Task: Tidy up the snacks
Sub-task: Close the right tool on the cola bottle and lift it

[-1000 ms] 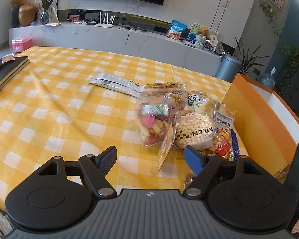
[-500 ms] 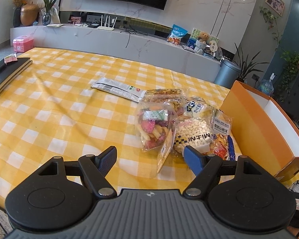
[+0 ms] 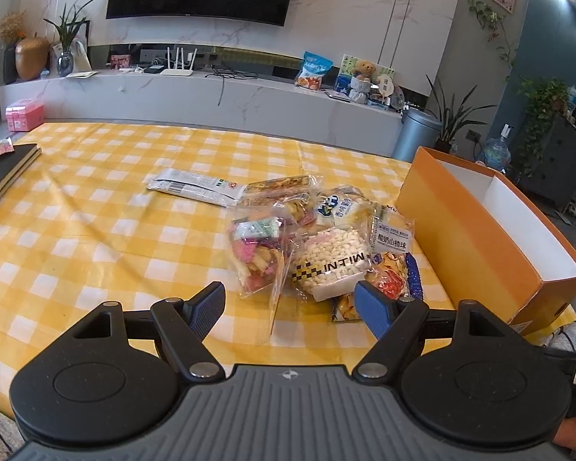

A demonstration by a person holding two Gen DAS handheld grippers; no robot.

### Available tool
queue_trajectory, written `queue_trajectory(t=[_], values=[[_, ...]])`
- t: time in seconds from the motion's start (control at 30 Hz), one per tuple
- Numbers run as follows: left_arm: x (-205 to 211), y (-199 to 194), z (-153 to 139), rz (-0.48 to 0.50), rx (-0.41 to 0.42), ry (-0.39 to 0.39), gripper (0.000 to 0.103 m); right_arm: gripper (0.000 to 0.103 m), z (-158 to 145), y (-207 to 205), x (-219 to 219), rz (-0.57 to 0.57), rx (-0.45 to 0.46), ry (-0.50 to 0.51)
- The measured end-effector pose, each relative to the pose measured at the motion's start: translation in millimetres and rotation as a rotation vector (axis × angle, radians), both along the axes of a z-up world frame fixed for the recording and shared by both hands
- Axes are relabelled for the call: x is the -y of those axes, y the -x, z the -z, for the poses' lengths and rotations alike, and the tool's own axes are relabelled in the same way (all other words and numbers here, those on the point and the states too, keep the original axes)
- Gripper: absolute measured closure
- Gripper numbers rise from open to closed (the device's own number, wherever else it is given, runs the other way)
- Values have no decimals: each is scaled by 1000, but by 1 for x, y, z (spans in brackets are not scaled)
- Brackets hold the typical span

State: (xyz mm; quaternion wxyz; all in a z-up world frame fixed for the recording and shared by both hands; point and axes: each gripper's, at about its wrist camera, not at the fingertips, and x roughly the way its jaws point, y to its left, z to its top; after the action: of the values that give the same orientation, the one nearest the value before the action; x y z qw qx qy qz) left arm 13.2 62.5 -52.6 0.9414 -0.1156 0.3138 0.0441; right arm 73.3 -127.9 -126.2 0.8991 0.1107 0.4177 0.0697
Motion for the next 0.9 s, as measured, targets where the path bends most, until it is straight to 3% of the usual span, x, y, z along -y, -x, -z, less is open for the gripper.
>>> queue_trajectory(t=[0.3, 0.43, 0.5, 0.57, 0.63, 0.73, 0.8, 0.9], values=[[-5, 3, -2, -21, 17, 2, 13, 103, -2, 13, 19, -2, 5, -55], [-8, 4, 1, -13, 12, 13, 13, 103, -5, 15, 21, -86, -4, -96], [-10, 4, 1, -12, 8, 21, 13, 91, -6, 16, 15, -116, -18, -96], [-11, 3, 2, -20, -11, 18, 13, 65, -7, 18, 7, -91, -54, -101], [-13, 2, 1, -31, -27, 9, 13, 64, -10, 22, -3, -24, -63, -92], [-18, 5, 0, -44, -29, 13, 13, 44, -12, 21, -22, 10, -101, -99], [-19, 7, 1, -79, -26, -18, 13, 45, -9, 17, -37, 14, -140, -72], [-24, 9, 2, -107, -33, -32, 13, 47, 4, 13, -52, 21, -220, -125]])
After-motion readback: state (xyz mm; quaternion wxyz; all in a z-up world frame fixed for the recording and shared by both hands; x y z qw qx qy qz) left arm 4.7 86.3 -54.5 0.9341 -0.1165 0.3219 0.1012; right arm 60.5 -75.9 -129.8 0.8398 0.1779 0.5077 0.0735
